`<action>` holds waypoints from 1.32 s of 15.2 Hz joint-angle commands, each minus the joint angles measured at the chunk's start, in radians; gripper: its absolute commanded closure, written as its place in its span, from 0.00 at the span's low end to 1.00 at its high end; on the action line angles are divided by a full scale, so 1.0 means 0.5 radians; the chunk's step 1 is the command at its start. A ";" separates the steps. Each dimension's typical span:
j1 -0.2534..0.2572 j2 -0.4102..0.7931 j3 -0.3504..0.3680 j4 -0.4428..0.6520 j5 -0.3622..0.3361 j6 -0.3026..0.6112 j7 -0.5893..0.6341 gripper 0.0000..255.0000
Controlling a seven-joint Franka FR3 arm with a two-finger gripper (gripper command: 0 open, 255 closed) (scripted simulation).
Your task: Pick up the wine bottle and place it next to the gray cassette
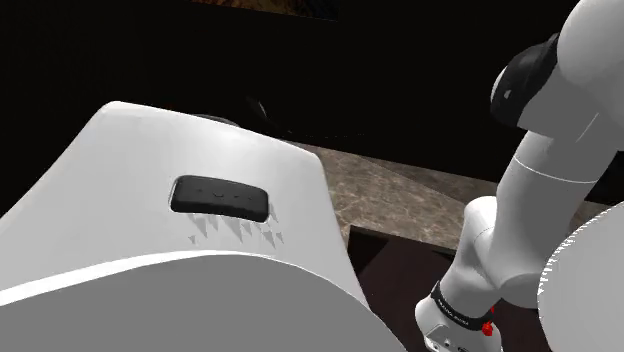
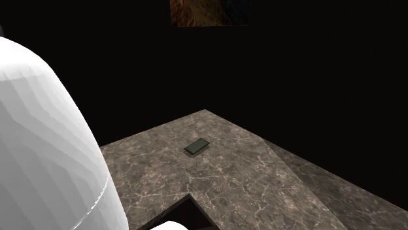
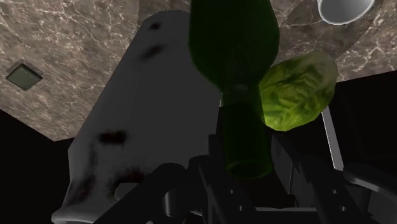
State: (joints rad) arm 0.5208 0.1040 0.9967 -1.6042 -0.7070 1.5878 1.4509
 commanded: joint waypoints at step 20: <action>0.540 0.782 -0.127 0.025 -0.566 0.058 0.684 1.00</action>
State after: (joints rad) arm 0.7976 0.4920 0.9351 -1.5742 -0.9902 1.6045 1.7864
